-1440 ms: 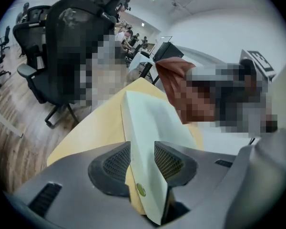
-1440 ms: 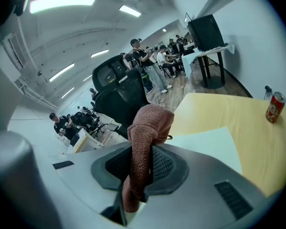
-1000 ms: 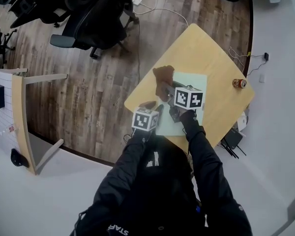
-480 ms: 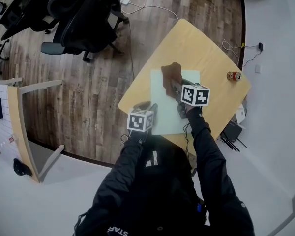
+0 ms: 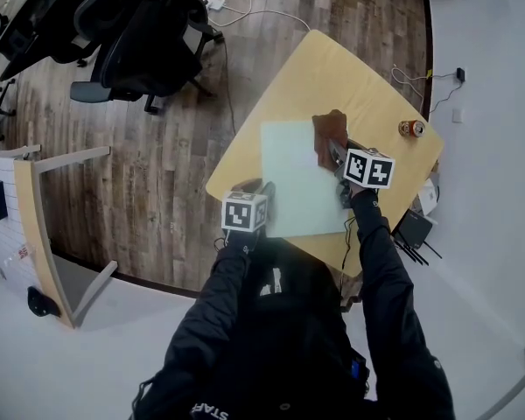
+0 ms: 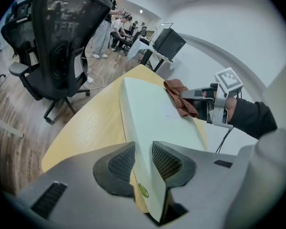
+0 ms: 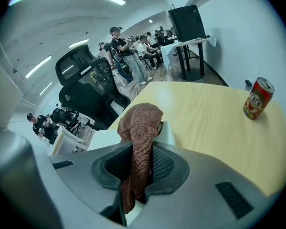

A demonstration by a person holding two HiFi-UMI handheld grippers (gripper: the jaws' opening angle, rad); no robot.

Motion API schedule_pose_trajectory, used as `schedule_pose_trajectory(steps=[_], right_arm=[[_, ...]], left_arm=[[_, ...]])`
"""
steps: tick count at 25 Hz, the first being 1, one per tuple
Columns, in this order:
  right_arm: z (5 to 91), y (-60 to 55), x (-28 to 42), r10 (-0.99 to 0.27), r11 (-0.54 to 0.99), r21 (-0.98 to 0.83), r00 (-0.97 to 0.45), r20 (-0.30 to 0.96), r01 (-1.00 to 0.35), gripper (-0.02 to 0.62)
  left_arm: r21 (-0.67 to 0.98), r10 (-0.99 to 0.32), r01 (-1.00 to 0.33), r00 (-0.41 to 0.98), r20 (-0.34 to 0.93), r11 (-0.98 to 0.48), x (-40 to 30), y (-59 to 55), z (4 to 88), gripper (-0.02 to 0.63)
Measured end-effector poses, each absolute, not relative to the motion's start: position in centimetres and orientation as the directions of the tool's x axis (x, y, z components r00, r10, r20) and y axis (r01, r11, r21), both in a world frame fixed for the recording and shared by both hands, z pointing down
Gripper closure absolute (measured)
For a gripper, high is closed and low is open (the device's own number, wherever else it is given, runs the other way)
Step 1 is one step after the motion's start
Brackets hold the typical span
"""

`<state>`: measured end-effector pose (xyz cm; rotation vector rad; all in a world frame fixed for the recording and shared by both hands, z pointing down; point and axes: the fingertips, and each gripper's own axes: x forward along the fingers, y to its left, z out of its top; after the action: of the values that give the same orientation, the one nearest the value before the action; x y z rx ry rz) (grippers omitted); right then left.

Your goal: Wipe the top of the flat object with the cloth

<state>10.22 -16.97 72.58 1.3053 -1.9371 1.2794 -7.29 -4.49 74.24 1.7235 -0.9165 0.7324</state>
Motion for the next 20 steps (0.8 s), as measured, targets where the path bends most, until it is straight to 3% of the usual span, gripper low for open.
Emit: schedule_pose_trajectory(steps=[8,15,20], right_arm=[[70.6,-16.8,13.9,-0.485,0.081,-0.386,-0.375,0.790,-0.919,0.503],[65.2,-14.9,6.2,-0.503,0.191,-0.539,-0.553,0.664,-0.820,0.503],[65.6,-12.6,-1.4,-0.417,0.267,-0.649,-0.693,0.589,-0.712,0.503]], left_arm=[[0.486,-0.244,-0.850,0.524,0.816,-0.202,-7.2,-4.6,74.1,0.473],[0.491,-0.253,-0.849,0.527,0.812,-0.194,-7.2,-4.6,73.9,0.476],[0.495,-0.257,-0.847,0.531,0.808,-0.195,-7.2,-4.6,74.0,0.476]])
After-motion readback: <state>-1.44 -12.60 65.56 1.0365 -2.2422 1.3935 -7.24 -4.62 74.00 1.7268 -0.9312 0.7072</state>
